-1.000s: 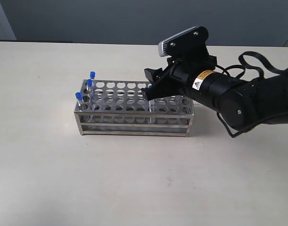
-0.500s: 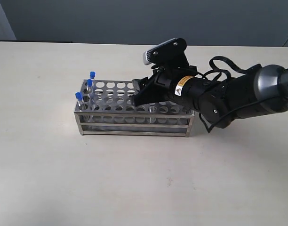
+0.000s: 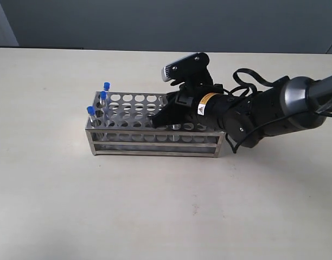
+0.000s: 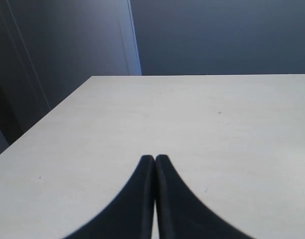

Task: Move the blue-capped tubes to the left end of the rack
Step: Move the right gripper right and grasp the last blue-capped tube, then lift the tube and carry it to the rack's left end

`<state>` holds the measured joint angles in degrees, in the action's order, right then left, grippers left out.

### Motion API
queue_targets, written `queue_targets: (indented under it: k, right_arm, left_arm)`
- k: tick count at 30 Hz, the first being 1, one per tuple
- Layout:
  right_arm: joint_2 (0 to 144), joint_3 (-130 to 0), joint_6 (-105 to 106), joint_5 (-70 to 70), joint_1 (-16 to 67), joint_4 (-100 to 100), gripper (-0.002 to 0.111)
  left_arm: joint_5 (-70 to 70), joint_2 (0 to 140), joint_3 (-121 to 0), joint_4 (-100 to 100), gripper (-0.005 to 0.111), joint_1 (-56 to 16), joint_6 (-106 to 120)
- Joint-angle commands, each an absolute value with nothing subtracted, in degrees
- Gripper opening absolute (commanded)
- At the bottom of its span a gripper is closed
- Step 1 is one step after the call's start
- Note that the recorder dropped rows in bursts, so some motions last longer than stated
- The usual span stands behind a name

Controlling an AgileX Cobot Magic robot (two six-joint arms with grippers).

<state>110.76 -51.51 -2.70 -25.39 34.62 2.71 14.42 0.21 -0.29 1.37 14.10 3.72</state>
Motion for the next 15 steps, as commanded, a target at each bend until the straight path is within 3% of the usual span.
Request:
queue_targets:
  k: [1,15]
  right_arm:
    - [110.81,-51.77,-3.05,-24.85,34.44,3.58,-0.001]
    - [107.22,-51.77,-3.05,-22.59,34.44,4.22,-0.001]
  left_arm:
    - [13.74,0.0,0.0,1.42,0.0,14.16,3.51]
    - [13.74,0.0,0.0,1.42,0.0,14.16,3.51]
